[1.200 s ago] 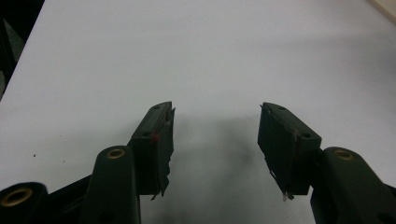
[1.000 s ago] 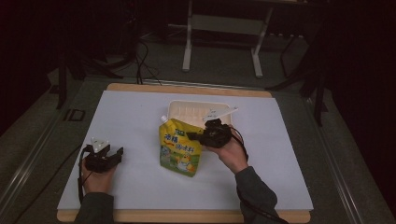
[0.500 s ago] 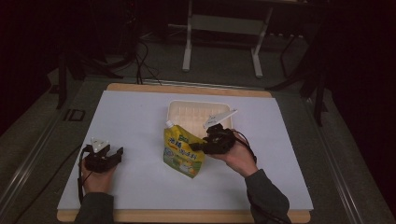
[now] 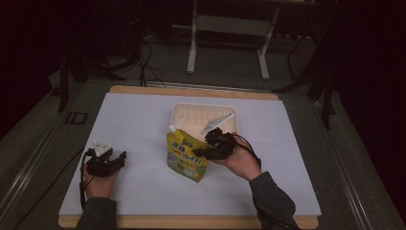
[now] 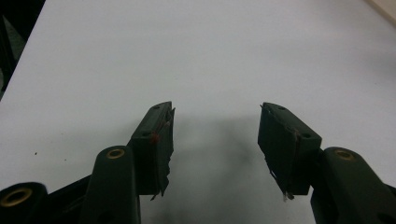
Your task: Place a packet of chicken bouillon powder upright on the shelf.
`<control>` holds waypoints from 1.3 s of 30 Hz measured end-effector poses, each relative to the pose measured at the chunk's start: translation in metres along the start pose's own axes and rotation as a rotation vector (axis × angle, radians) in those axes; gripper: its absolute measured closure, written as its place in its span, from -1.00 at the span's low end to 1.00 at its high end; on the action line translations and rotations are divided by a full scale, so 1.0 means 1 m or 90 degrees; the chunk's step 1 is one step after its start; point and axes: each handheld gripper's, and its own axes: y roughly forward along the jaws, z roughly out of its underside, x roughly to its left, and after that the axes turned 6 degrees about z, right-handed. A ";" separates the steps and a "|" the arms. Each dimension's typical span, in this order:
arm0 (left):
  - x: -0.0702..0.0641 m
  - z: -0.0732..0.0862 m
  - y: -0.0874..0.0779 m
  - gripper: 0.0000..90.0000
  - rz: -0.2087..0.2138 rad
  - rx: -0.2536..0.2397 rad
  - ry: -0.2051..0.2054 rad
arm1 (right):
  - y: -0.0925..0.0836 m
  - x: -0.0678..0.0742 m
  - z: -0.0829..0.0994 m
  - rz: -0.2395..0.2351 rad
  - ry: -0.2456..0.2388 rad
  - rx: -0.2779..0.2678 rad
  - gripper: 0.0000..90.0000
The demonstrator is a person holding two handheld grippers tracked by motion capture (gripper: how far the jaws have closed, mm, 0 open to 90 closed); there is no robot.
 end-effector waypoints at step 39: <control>0.000 0.000 0.000 0.00 -0.001 -0.001 0.001 | -0.017 0.015 -0.001 -0.047 0.086 -0.087 1.00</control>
